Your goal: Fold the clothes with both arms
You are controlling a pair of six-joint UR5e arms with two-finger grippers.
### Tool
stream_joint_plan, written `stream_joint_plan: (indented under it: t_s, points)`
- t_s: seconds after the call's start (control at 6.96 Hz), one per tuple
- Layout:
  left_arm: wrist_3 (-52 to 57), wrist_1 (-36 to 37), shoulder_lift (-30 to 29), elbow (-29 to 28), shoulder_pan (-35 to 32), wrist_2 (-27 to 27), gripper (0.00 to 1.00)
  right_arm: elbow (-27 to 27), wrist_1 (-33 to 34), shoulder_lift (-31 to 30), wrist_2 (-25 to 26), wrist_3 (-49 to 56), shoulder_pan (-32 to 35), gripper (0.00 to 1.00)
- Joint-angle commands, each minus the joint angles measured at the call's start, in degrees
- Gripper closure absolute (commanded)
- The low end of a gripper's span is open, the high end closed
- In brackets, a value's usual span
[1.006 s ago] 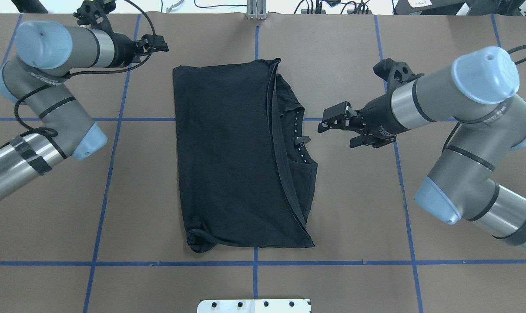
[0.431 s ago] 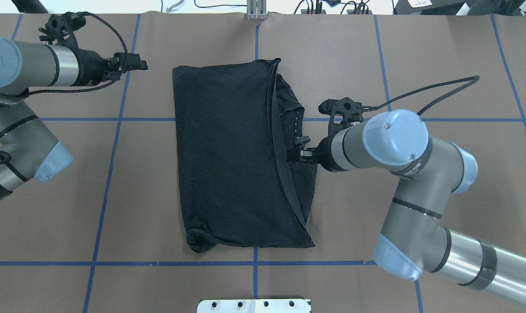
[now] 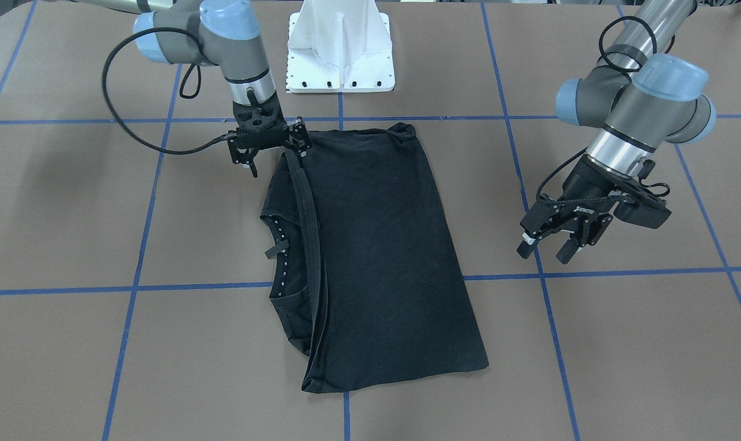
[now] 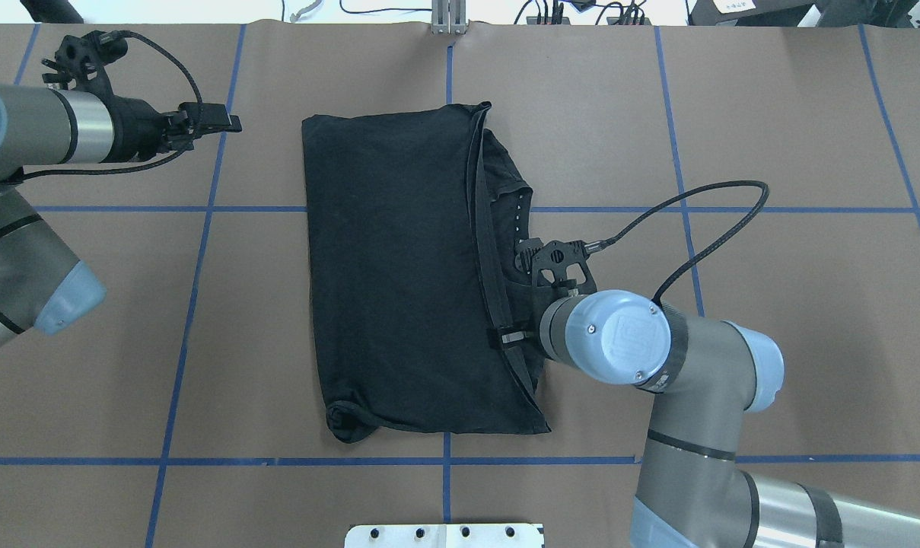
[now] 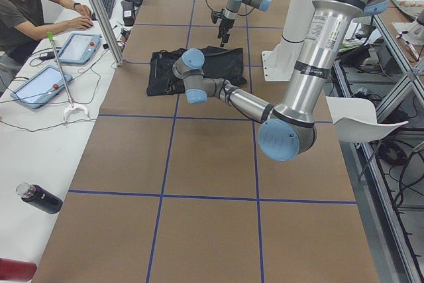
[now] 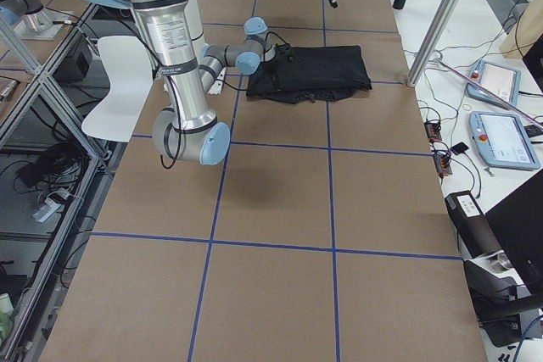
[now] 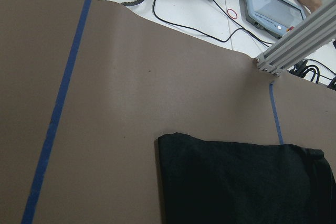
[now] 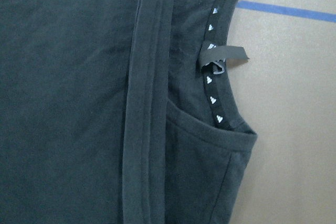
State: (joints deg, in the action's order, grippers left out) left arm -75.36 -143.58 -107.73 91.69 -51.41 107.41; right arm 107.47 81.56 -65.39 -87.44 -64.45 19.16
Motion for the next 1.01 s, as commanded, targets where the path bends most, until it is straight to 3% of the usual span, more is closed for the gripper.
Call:
stream_joint_plan:
  t_s: [0.0, 0.86]
  points:
    - [0.0, 0.0, 0.3, 0.2, 0.0, 1.2, 0.0, -0.1, 4.2, 0.6, 2.4, 1.8, -3.2, 0.0]
    - [-0.5, 0.1, 0.7, 0.9, 0.0, 2.3, 0.0, -0.8, 7.9, 1.0, 1.7, 4.6, -3.8, 0.0]
